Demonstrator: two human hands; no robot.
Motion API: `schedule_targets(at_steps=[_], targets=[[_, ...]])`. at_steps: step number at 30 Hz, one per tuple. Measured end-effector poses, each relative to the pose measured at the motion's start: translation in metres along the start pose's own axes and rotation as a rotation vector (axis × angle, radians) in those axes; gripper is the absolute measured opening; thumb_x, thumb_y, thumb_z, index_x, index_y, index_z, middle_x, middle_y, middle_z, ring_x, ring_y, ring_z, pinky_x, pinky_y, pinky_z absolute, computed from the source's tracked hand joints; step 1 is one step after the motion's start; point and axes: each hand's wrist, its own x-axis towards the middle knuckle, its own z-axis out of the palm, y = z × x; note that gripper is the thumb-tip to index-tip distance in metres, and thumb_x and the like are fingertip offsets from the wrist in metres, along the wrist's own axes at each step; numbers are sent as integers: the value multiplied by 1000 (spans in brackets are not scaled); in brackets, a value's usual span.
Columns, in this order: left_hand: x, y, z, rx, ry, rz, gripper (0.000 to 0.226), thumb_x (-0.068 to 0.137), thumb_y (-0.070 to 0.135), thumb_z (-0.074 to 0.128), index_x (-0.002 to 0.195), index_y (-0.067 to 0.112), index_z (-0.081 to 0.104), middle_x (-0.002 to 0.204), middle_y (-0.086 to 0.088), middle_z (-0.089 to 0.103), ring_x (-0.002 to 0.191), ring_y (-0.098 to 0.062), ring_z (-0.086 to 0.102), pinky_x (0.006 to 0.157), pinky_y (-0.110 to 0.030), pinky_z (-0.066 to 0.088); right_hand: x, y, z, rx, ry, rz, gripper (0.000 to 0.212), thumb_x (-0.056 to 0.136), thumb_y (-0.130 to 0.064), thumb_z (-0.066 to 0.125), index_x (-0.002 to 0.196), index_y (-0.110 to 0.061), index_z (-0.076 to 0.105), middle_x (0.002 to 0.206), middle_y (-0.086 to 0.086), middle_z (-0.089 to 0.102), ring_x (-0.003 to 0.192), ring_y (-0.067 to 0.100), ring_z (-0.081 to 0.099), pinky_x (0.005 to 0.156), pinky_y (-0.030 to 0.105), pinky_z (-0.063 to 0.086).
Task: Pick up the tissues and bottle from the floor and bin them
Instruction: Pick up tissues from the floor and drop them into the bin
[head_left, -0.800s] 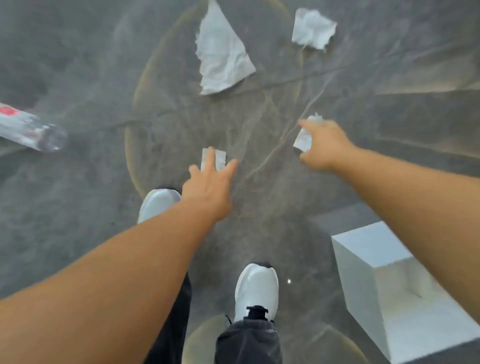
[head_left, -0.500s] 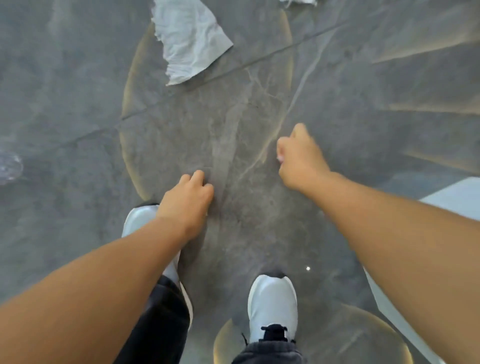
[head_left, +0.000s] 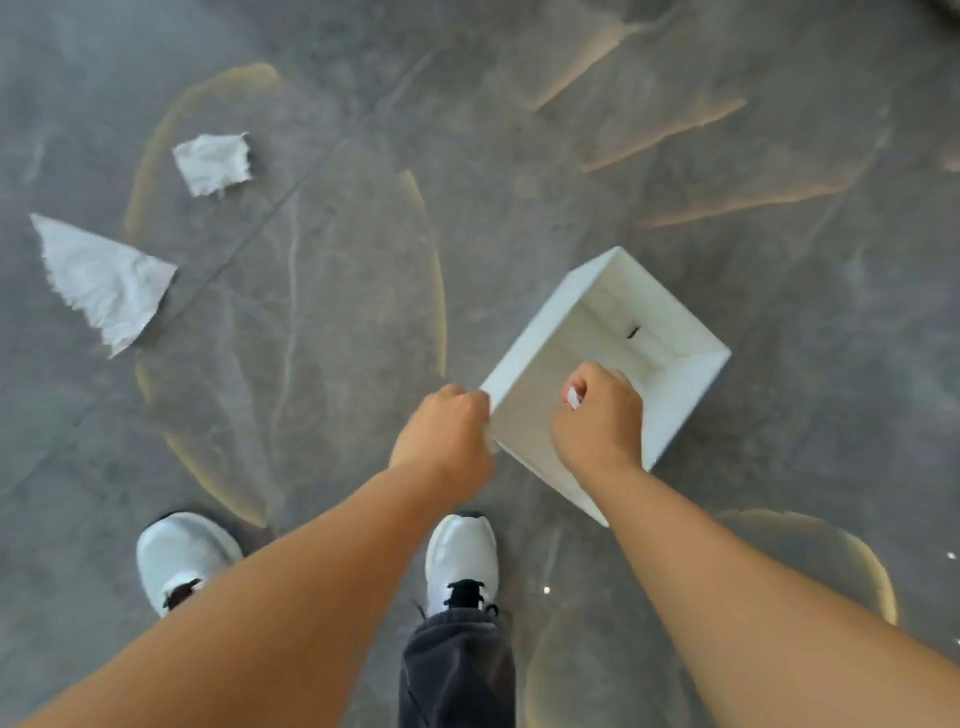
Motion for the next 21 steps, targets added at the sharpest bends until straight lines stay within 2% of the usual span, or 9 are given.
schedule_targets(at_steps=[2, 4, 6, 7, 9, 11, 16, 19, 21], targets=[[14, 52, 14, -84, -13, 27, 28, 69, 2, 50, 94, 12, 58, 102, -11, 55, 97, -34, 54, 73, -36, 47, 13, 30, -27, 8, -32, 76, 20, 72, 8, 47, 71, -11, 53, 96, 15, 59, 77, 27, 49, 62, 26, 36], [30, 91, 33, -144, -3, 36, 30, 69, 1, 51, 96, 15, 52, 98, -5, 50, 91, -28, 53, 64, -30, 40, 25, 57, -45, 20, -78, 118, 22, 73, 8, 51, 79, -12, 59, 101, 14, 63, 76, 23, 51, 56, 22, 37], [47, 113, 51, -185, 33, 29, 38, 71, 3, 58, 104, 19, 46, 102, -3, 48, 89, -26, 52, 58, -26, 38, 36, 78, -57, 51, -107, 128, 26, 75, 6, 55, 89, -15, 62, 105, 10, 63, 77, 18, 52, 52, 20, 37], [55, 116, 59, -203, 45, 19, 50, 72, 6, 64, 115, 20, 43, 111, -4, 48, 96, -27, 54, 61, -26, 42, 42, 87, -60, 71, -134, 130, 32, 76, 4, 58, 98, -18, 63, 111, 8, 62, 82, 16, 53, 55, 19, 38], [66, 114, 68, -178, 33, -40, 88, 67, 15, 79, 139, 25, 29, 132, -8, 43, 113, -31, 51, 80, -35, 50, 50, 100, -68, 92, -214, 137, 55, 76, -1, 62, 123, -28, 57, 125, 4, 54, 101, 20, 53, 66, 22, 43], [67, 103, 67, -111, 19, -96, 102, 63, 18, 84, 145, 24, 22, 138, -10, 40, 123, -31, 47, 91, -40, 46, 53, 108, -75, 108, -241, 136, 64, 76, -3, 62, 132, -32, 51, 131, 2, 53, 115, 24, 53, 81, 27, 48], [42, 59, 29, 54, 13, -48, 78, 70, 5, 65, 139, 23, 34, 139, -8, 40, 123, -31, 48, 97, -41, 47, 40, 105, -92, 220, -283, 260, 40, 77, -6, 56, 110, -27, 65, 109, 2, 68, 94, 21, 63, 82, 33, 55], [25, 28, -15, 113, -10, -114, 74, 69, 5, 65, 136, 18, 39, 135, -12, 41, 117, -34, 52, 96, -43, 48, 32, 74, -99, 213, -365, 300, 31, 76, -8, 56, 101, -24, 67, 106, 6, 67, 96, 25, 65, 87, 43, 58], [18, 7, -49, 94, 15, -188, 68, 67, 4, 64, 131, 16, 44, 129, -14, 44, 109, -36, 55, 94, -43, 49, 33, 44, -101, 172, -406, 277, 26, 77, -10, 57, 98, -21, 67, 104, 7, 67, 97, 28, 66, 85, 44, 58]])
